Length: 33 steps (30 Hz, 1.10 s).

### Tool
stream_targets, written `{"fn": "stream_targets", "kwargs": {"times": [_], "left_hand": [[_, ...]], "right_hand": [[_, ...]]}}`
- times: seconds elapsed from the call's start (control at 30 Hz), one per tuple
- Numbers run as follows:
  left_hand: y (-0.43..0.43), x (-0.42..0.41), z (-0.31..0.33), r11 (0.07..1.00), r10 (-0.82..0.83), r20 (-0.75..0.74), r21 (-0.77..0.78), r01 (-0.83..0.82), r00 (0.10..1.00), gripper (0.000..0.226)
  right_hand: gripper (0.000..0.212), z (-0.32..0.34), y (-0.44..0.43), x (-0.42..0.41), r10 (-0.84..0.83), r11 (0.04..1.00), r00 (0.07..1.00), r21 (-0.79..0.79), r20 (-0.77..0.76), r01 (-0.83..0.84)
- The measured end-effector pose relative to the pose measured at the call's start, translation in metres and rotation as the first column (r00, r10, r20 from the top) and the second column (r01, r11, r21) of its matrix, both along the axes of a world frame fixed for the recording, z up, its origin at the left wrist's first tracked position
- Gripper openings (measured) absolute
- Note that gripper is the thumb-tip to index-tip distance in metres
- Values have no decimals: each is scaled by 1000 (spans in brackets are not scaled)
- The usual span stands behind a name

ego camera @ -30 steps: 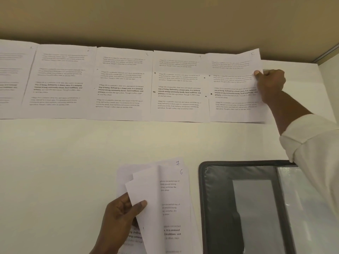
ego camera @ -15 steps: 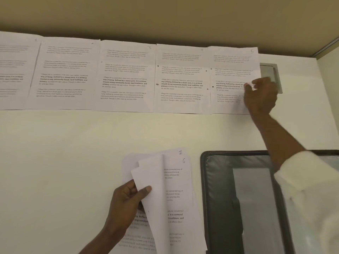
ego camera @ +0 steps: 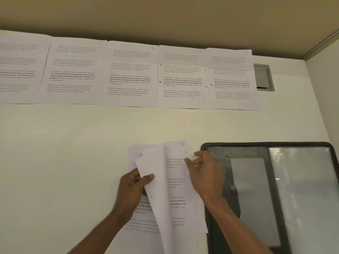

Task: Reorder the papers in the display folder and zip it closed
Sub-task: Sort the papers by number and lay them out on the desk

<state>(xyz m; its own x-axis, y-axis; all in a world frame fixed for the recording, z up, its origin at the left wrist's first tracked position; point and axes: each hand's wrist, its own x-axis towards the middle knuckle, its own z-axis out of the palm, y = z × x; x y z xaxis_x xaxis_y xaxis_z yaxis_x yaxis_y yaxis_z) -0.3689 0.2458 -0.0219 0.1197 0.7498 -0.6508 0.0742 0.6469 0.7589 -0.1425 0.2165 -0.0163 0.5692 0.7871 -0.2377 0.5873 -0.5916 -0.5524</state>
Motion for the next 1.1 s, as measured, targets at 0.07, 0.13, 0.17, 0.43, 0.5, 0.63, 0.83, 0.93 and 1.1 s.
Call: {"fn": "stream_targets", "kwargs": {"times": [0.07,0.13,0.17,0.43,0.5,0.63,0.83,0.93,1.1], "left_hand": [[0,-1,0,1000,-7,8,10,7,1000,19],[-1,-2,-1,1000,-10,17,16,10,1000,20],[-1,-2,0,1000,-10,17,15,10,1000,20],[-1,-2,0,999,-21,7,27,21,1000,20],[-1,-2,1,999,-16,6,28,16,1000,20],[-1,-1,3,999,-21,1,31,21,1000,20],[-1,0,4,1000,2,22,12,-2,1000,20],[-2,1,6,1000,25,35,6,-25,999,20],[-8,2,10,998,41,21,42,-42,999,21]], "right_hand": [[41,-1,-9,-10,-24,998,999,-52,39,26],[46,0,-12,-14,-35,995,995,-90,88,43],[49,1,-12,-15,-44,992,995,-111,93,54],[56,5,-3,-13,-106,980,994,-175,-41,97],[54,3,-3,-11,-145,978,987,-159,-70,132],[45,2,-8,-14,-155,983,984,-115,-86,145],[35,-4,-16,-24,-121,990,992,-81,-37,117],[32,-7,-17,-24,-111,992,993,-70,-28,109],[25,-11,-18,-15,-120,993,984,-32,-128,117]]}}
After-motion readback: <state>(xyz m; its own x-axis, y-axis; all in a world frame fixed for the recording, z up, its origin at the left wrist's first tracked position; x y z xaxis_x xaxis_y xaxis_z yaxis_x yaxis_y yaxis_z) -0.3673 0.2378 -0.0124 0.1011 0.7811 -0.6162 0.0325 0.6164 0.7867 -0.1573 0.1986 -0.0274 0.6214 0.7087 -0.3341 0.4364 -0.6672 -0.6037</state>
